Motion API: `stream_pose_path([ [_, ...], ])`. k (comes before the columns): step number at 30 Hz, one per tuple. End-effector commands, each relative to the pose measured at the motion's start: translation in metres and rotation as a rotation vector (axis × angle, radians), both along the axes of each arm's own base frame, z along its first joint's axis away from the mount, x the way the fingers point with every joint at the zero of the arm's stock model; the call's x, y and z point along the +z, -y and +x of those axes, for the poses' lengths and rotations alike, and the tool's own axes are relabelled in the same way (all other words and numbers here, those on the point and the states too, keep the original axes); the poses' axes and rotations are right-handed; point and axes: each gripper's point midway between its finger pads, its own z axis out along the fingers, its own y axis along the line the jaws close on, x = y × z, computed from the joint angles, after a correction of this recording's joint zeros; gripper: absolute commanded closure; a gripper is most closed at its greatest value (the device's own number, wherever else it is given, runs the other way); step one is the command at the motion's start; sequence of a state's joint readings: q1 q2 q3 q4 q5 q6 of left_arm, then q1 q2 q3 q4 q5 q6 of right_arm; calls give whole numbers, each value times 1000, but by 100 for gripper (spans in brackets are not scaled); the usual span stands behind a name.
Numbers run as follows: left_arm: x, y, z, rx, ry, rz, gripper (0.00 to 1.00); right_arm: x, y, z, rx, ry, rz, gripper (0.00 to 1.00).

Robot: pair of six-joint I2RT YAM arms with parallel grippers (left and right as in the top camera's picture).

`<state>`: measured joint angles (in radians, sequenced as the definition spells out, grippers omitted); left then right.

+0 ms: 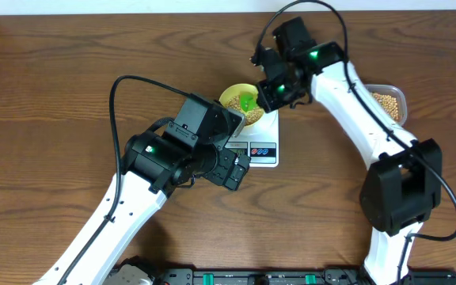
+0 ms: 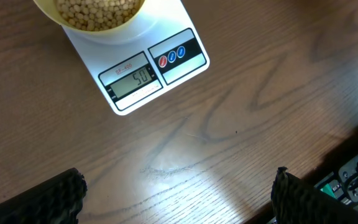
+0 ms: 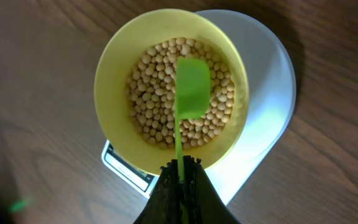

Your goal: Scoop item into bowl and weigh 50g on scale

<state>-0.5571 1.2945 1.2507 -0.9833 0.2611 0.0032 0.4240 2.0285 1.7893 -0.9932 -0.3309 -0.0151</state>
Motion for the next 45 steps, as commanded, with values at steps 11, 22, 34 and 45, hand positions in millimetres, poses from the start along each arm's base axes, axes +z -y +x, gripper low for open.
stream_pose_path([
  [11, 0, 0, 0, 1, -4, -7, 2, -11, -4, -11, 45, -11, -63, 99],
  [22, 0, 0, 0, 1, -4, -7, 2, -5, -20, -25, 82, -76, 45, 99],
  [34, 0, 0, 0, 1, -4, -7, 2, 2, -23, -26, 54, -127, 130, 99],
  [45, 0, 0, 0, 1, -4, -7, 2, 11, -6, -13, -45, -186, 230, 99],
])
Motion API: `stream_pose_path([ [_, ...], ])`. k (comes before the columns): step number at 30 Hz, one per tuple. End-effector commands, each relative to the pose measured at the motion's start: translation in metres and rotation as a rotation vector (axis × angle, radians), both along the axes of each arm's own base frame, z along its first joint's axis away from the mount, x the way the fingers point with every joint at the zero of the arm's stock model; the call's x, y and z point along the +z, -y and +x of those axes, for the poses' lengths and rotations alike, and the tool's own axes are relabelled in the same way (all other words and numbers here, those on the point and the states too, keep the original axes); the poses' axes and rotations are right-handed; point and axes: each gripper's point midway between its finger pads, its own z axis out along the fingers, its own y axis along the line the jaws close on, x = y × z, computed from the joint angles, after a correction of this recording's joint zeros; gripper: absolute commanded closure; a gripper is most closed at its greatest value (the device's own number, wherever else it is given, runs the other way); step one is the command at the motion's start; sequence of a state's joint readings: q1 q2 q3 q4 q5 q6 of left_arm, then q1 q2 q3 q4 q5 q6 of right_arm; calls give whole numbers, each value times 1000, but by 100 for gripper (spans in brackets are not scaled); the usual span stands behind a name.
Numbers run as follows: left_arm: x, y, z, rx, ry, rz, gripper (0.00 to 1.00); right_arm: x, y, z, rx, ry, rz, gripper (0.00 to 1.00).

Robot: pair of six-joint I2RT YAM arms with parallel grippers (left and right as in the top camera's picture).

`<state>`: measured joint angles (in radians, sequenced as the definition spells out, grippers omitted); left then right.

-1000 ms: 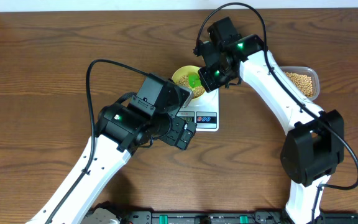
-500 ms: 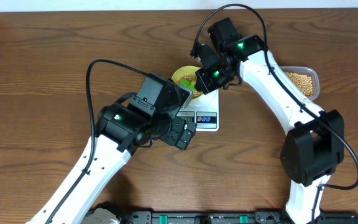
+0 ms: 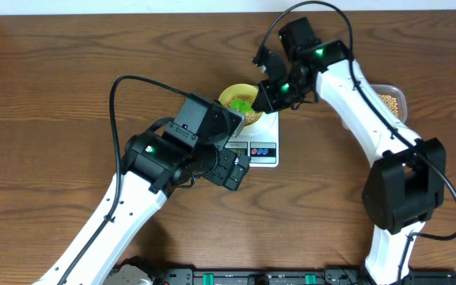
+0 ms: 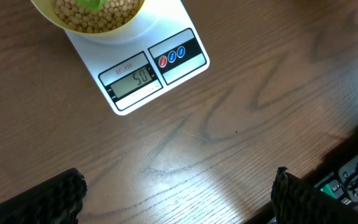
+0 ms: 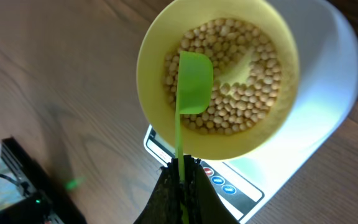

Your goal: Scoop item into bowl and weigh 50g on scale

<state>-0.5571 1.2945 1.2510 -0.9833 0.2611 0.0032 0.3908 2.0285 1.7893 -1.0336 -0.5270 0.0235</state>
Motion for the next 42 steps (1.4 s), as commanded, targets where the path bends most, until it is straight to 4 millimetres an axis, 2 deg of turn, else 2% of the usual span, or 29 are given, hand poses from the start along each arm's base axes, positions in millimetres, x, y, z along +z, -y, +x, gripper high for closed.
stream_pose_path([
  [1, 0, 0, 0, 1, -4, -7, 2, 3, 5, 4, -44, -66, 92, 99],
  [10, 0, 0, 0, 1, -4, -7, 2, 22, 22, 15, -90, -120, 248, 99],
  [19, 0, 0, 0, 1, -4, -7, 2, 42, 24, 14, -82, -162, 395, 99],
  [27, 0, 0, 0, 1, -4, -7, 2, 55, 38, 20, -98, -138, 438, 99],
  [32, 0, 0, 0, 1, -4, -7, 2, 72, 58, 25, -138, -99, 447, 99],
  [35, 0, 0, 0, 1, -4, -7, 2, 86, 76, 25, -177, -74, 453, 99],
  [40, 0, 0, 0, 1, -4, -7, 2, 115, 118, 25, -254, -2, 465, 99],
  [42, 0, 0, 0, 1, -4, -7, 2, 127, 142, 21, -299, 23, 463, 99],
])
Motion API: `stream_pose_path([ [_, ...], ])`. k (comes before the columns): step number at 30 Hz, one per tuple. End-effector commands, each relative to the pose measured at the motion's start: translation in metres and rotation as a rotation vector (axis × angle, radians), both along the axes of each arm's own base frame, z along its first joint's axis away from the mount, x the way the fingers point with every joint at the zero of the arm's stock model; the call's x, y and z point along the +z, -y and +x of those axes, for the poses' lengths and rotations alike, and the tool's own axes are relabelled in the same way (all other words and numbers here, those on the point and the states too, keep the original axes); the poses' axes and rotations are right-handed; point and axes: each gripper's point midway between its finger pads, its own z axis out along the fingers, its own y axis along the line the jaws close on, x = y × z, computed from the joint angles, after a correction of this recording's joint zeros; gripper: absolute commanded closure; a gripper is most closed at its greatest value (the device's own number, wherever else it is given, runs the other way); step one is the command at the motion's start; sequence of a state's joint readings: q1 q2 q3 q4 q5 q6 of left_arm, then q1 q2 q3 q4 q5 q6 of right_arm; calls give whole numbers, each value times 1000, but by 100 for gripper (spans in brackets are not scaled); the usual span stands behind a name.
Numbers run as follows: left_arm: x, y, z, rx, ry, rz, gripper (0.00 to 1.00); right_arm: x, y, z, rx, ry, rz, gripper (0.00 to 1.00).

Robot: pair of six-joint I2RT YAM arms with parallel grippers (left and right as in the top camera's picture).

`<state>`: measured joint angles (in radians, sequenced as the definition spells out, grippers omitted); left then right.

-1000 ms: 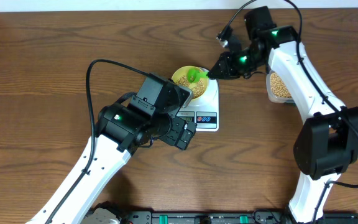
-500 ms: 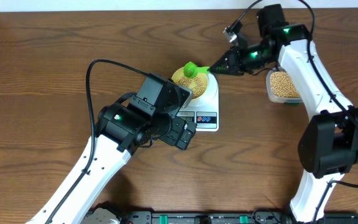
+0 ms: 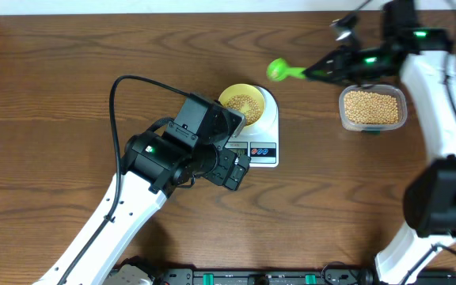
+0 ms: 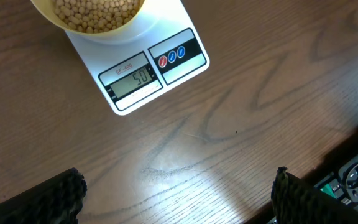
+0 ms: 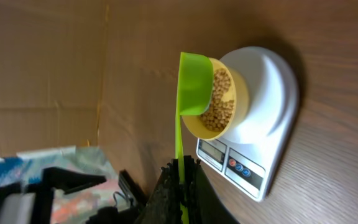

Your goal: Scoop item into bowl and weigh 50g on scale

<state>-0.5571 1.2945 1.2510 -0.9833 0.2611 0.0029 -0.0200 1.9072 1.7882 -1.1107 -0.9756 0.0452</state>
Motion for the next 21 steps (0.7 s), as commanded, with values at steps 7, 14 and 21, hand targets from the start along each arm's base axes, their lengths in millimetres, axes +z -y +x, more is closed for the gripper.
stream_pose_path([
  [7, 0, 0, 0, 1, -4, -7, 2, 42, 80, -33, -142, 40, -5, 99],
  [14, 0, 0, 0, 1, -4, -7, 2, 7, 134, -50, -228, -60, -240, 99],
  [21, 0, 0, 0, 1, -4, -7, 2, -14, 165, -51, -277, -95, -447, 99],
])
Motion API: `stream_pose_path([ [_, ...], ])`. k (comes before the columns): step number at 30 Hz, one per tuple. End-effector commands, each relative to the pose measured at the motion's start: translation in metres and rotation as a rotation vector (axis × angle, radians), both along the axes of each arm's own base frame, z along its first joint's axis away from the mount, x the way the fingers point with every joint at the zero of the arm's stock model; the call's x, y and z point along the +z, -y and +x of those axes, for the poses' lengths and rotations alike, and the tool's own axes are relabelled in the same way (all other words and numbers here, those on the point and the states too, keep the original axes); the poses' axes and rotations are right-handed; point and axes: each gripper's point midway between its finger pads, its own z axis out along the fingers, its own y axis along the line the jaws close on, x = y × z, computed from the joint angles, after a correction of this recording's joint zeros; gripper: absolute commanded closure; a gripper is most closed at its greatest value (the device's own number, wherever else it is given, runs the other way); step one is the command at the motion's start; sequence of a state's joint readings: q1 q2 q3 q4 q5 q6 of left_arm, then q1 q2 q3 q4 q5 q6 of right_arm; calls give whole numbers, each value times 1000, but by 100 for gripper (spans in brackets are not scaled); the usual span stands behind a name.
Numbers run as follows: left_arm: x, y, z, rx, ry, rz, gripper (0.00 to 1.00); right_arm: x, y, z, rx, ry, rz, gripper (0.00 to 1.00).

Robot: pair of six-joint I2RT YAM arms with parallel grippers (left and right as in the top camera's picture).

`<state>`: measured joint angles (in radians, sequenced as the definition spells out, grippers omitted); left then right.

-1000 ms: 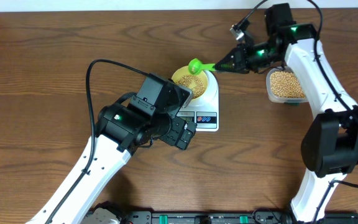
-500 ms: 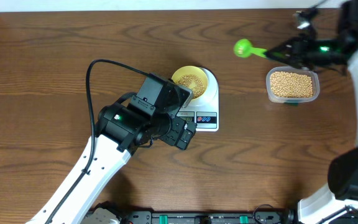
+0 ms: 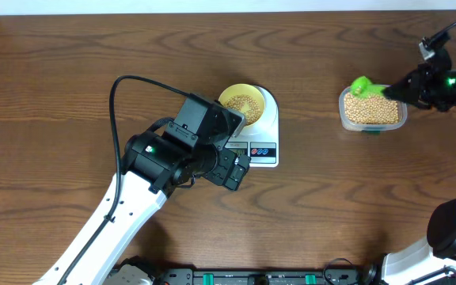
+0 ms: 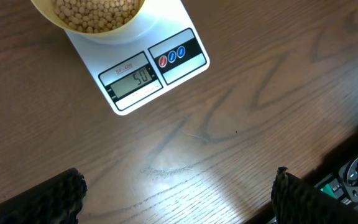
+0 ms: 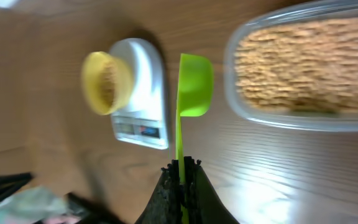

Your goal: Scoop item into bowl and weigh 50g on scale

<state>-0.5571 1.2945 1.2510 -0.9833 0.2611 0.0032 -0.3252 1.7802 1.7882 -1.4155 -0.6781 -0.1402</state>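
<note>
A yellow bowl [image 3: 241, 103] of soybeans sits on the white scale [image 3: 258, 129]. In the left wrist view the scale's display [image 4: 133, 79] reads 50. My right gripper [image 5: 181, 168] is shut on the handle of a green scoop [image 5: 192, 84], whose cup [image 3: 362, 85] hovers at the left edge of the clear tub of soybeans [image 3: 372, 109]. The left gripper [image 4: 178, 193] stands open above bare table in front of the scale, nothing between its fingers.
Brown wooden table [image 3: 70, 71]. A black rail [image 3: 260, 277] runs along the near edge. The left arm [image 3: 165, 158] lies across the table left of the scale.
My right gripper has carried the scoop further right, from between the scale and the tub to the tub's left edge. The left gripper and the scale reading are unchanged.
At first the scoop was over the beans in the bowl, with the scale reading 50. It then sat nearer the bowl's left side. Later it was lifted away to the right of the scale, and now it is at the soybean tub. The left arm stayed put.
</note>
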Motion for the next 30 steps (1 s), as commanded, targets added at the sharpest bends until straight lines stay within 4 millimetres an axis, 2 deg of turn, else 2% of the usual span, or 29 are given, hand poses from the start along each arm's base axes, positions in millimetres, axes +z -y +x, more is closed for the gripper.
stream_pose_path([
  [1, 0, 0, 0, 1, -4, -7, 2, -13, 28, -1, -40, -22, -181, 99],
  [9, 0, 0, 0, 1, -4, -7, 2, -18, 43, 11, -77, -9, -317, 99],
  [13, 0, 0, 0, 1, -4, -7, 2, -23, 43, 15, -80, -22, -431, 99],
  [14, 0, 0, 0, 1, -4, -7, 2, -24, 40, 20, -72, -18, -503, 99],
  [18, 0, 0, 0, 1, -4, -7, 2, -24, 31, 26, -56, -5, -606, 99],
  [24, 0, 0, 0, 1, -4, -7, 2, -25, 26, 22, -55, -30, -727, 99],
  [30, 0, 0, 0, 1, -4, -7, 2, -23, 35, 20, -86, -46, -813, 99],
])
